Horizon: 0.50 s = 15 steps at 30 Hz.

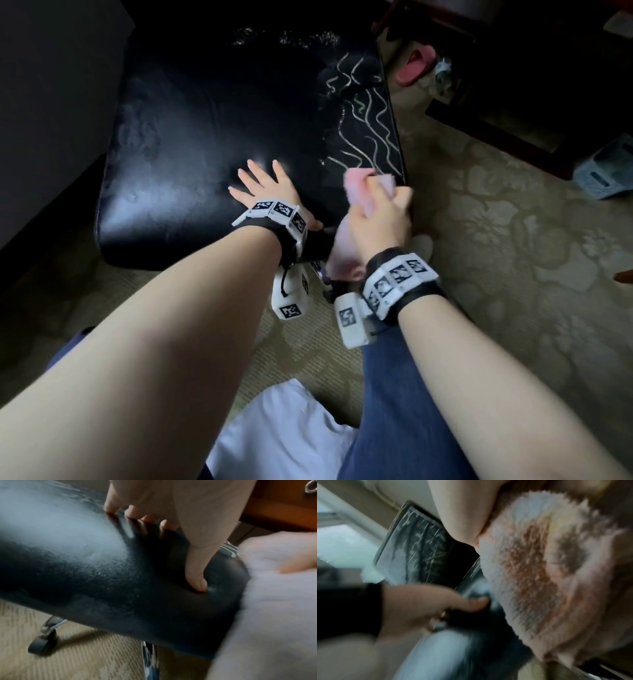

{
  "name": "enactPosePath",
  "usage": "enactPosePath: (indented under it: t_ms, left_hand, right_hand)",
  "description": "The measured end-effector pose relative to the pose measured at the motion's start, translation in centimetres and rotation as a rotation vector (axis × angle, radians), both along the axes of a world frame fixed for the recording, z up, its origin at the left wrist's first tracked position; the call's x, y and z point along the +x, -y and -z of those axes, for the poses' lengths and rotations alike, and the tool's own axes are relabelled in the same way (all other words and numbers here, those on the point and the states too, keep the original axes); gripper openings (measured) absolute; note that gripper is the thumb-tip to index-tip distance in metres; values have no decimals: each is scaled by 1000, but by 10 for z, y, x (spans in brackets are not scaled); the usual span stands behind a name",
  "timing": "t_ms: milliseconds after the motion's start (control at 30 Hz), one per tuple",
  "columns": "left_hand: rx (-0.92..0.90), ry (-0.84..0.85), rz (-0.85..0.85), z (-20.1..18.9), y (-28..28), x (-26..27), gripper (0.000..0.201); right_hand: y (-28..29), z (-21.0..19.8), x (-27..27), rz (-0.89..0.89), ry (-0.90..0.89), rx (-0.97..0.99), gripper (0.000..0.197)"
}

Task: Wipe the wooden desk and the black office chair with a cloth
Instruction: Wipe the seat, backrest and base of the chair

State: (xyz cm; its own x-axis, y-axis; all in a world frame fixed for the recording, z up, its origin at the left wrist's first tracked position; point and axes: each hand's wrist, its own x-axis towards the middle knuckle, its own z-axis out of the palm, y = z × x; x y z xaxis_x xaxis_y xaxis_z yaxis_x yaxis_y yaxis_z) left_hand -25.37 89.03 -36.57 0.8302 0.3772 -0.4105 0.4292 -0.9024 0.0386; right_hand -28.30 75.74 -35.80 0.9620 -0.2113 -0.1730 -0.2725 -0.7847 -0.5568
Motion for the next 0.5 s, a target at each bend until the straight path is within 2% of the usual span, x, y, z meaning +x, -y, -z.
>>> enactPosePath:
  t_ms: [100,167,267,400,500]
  left_hand:
    - [-2,39,-33,2,-4,0,103]
    - [-21,7,-12,-3,-6,0,115]
    - [-38,-63,45,-11,-8,-3,138]
    - [-28,-37,59,-9,-9,-3,138]
    - [-23,-21,67,-7,-9,-3,137]
  right_hand:
    - [-25,-1,-4,-263,55,-37,49]
    - [-21,-5,1,-291,29,-33,50]
    - [10,-4,3,-193,24,-73,48]
    - [46,-4,17,93,-20,-29,51]
    - [47,-12,33,157,-93,-30,56]
